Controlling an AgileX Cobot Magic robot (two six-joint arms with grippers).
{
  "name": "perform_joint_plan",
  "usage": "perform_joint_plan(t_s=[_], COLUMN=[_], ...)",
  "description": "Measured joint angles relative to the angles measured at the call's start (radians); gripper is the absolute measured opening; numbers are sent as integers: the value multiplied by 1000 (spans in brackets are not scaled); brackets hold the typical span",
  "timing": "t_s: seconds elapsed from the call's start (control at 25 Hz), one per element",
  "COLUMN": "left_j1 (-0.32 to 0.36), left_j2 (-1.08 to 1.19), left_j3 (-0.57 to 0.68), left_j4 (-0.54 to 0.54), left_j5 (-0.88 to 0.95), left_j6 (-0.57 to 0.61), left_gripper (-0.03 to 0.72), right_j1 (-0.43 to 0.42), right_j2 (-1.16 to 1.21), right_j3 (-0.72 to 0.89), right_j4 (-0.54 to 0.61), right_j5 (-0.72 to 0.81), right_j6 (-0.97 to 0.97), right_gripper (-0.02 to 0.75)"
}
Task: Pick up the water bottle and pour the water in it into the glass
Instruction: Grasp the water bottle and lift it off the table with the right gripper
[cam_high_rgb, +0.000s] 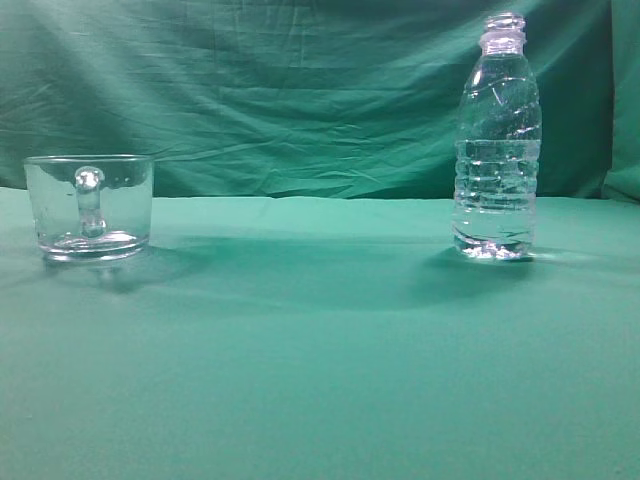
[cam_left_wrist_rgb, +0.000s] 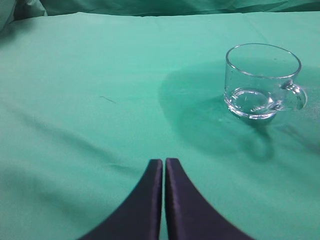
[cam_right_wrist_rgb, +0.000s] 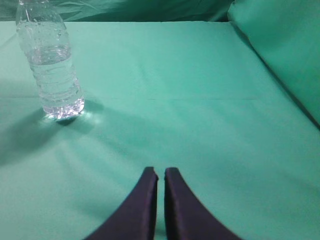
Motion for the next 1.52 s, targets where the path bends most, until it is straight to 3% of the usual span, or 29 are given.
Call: perform_joint_plan(t_s=[0.92, 1.08, 1.2, 1.44, 1.52], left_j1=[0, 0, 0, 0, 0], left_j2=[0, 0, 0, 0, 0], left_j3=[0, 0, 0, 0, 0], left_j4=[0, 0, 0, 0, 0], left_j5=[0, 0, 0, 0, 0], left_j6=[0, 0, 0, 0, 0], left_gripper=[0, 0, 0, 0, 0], right_j1=[0, 0, 0, 0, 0], right_j2=[0, 0, 0, 0, 0], right_j3=[0, 0, 0, 0, 0], right_j4=[0, -42, -42, -33, -33], right_j5=[0, -15, -125, -507, -546], right_j6=[0, -8, 21, 196, 246], right_gripper=[46, 46, 46, 46, 46])
